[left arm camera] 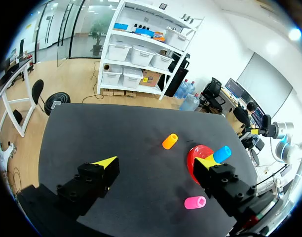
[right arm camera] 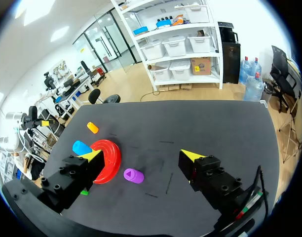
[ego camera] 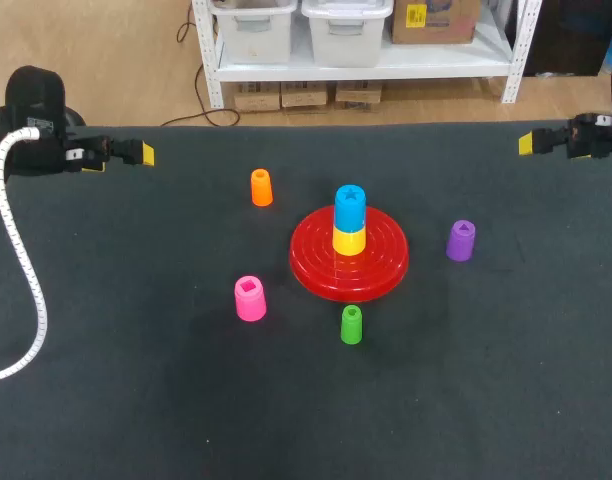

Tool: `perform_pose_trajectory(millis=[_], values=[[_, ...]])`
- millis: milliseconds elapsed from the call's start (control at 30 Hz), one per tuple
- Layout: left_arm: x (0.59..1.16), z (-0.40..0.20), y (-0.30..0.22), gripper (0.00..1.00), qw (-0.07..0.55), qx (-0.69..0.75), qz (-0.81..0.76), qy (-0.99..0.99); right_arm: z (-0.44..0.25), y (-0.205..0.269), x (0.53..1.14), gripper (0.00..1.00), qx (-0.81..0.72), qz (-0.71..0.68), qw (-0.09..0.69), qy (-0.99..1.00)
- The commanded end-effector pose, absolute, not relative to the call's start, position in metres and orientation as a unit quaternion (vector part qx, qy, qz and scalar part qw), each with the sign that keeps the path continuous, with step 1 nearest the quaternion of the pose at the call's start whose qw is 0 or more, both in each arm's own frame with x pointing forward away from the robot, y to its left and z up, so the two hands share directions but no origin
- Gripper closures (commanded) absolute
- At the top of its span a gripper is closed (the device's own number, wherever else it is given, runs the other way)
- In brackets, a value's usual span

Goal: Pick up and stack the cylinders on the red base in this order: pink,purple,orange,green

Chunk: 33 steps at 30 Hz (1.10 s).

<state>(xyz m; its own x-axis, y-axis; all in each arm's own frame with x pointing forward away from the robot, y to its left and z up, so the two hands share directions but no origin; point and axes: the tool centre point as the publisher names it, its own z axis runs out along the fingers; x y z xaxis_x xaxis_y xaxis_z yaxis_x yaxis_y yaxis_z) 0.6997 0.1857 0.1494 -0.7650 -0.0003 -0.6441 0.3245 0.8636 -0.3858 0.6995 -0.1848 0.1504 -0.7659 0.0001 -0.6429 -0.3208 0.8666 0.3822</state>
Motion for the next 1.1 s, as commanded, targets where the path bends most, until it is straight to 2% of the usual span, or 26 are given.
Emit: perform_pose_trajectory(millis=[33,467,633,767,1100], values=[[0.700,0.151,0.185,0.00,0.329,0.088,-0.242,0.908,0.150,-0.185,0.700,0.00,-0.088,0.243,0.331,0.908],[0.700,0.151,0.185,0.00,0.329,0.088,-0.242,0.908,0.150,-0.185,0.700,0.00,-0.088,0.243,0.331,0.908],[0.688,0.151,0.176,0.00,0.332,0.232,-0.269,0.874,0.150,-0.185,0.700,0.00,-0.088,0.243,0.331,0.908],[0.673,0.144,0.174,0.00,0.306,0.376,-0.295,0.823,0.150,-0.185,0.700,0.00,-0.088,0.243,0.331,0.908],[0.675,0.149,0.179,0.00,0.311,0.365,-0.313,0.820,0.150,-0.185,0.700,0.00,-0.088,0.243,0.331,0.908]])
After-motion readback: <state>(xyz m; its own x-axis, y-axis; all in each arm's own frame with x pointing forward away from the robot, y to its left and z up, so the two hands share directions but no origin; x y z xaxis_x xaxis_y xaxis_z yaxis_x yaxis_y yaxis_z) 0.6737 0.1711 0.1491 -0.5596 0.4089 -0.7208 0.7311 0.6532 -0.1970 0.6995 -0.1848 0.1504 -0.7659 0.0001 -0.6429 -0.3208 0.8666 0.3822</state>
